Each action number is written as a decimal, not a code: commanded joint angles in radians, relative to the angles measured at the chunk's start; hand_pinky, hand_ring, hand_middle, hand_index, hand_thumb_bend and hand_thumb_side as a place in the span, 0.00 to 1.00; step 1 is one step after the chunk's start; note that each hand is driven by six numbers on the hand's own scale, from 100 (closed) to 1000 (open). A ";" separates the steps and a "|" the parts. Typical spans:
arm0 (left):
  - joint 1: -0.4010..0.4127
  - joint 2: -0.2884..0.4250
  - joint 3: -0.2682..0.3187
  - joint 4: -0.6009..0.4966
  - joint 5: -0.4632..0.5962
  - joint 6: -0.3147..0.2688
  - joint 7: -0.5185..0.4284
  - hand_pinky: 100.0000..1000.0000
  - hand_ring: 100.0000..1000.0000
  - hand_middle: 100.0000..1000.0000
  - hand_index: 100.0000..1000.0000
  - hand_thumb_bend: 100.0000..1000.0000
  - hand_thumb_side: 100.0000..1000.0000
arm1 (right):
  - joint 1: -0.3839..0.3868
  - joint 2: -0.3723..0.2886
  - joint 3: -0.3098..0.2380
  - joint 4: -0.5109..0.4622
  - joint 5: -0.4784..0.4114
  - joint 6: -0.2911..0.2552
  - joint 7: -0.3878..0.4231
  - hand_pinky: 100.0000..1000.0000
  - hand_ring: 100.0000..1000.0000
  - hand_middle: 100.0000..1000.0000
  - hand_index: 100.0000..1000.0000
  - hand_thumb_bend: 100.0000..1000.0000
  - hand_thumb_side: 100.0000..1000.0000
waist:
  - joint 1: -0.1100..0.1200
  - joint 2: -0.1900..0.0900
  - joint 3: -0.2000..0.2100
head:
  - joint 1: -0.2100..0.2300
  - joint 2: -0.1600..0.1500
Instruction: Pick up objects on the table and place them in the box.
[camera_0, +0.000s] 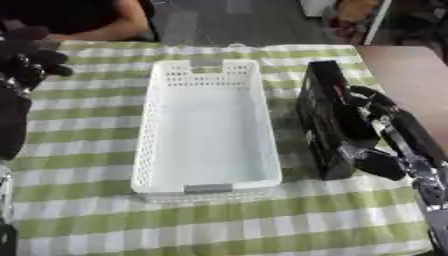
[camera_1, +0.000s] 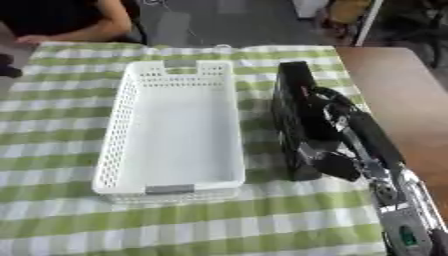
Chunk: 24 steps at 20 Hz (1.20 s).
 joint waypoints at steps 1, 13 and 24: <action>-0.012 0.006 -0.002 -0.020 0.005 -0.002 -0.004 0.62 0.62 0.77 0.70 0.46 0.79 | -0.001 0.002 0.000 0.006 0.009 -0.003 0.004 0.60 0.81 0.95 0.88 0.29 0.64 | 0.002 -0.008 0.002 | -0.008 0.001; -0.010 0.005 -0.002 -0.020 0.004 -0.001 -0.004 0.62 0.62 0.77 0.70 0.46 0.79 | 0.007 0.021 -0.014 0.019 0.062 0.002 0.001 0.59 0.80 0.94 0.87 0.29 0.59 | 0.002 -0.007 0.001 | -0.007 0.001; -0.010 0.005 -0.001 -0.020 0.003 -0.001 -0.003 0.62 0.63 0.77 0.70 0.46 0.79 | 0.022 0.047 -0.041 -0.003 0.226 0.027 -0.036 0.56 0.77 0.92 0.83 0.28 0.55 | 0.000 -0.006 0.000 | -0.006 0.001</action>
